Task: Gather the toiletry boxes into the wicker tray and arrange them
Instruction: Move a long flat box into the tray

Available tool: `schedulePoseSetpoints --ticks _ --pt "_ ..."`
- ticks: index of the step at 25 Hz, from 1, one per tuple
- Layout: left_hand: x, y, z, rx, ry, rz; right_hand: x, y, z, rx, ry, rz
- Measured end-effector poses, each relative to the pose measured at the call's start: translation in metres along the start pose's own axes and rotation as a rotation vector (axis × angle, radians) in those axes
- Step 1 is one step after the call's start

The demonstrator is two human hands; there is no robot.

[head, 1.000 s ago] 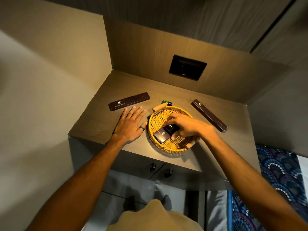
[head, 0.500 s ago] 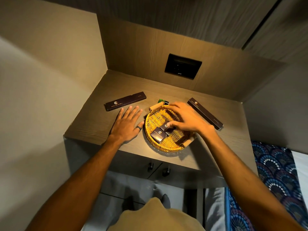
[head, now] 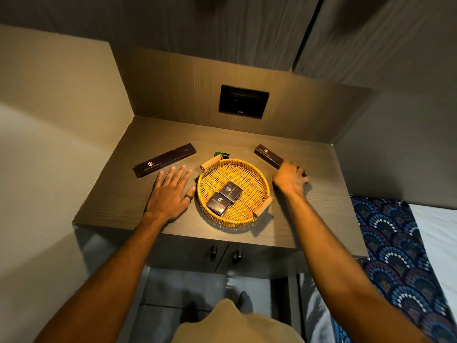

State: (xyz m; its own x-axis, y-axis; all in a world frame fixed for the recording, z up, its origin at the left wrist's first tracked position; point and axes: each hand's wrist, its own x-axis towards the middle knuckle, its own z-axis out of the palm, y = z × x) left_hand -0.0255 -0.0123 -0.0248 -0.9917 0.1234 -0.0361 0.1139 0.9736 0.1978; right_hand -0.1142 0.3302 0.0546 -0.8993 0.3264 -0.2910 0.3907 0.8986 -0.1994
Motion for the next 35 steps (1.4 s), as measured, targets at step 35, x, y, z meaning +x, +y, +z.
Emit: schedulePoseSetpoints --ticks 35 --pt "-0.002 0.006 -0.006 0.005 0.006 -0.014 -0.025 -0.03 -0.065 0.089 -0.053 -1.084"
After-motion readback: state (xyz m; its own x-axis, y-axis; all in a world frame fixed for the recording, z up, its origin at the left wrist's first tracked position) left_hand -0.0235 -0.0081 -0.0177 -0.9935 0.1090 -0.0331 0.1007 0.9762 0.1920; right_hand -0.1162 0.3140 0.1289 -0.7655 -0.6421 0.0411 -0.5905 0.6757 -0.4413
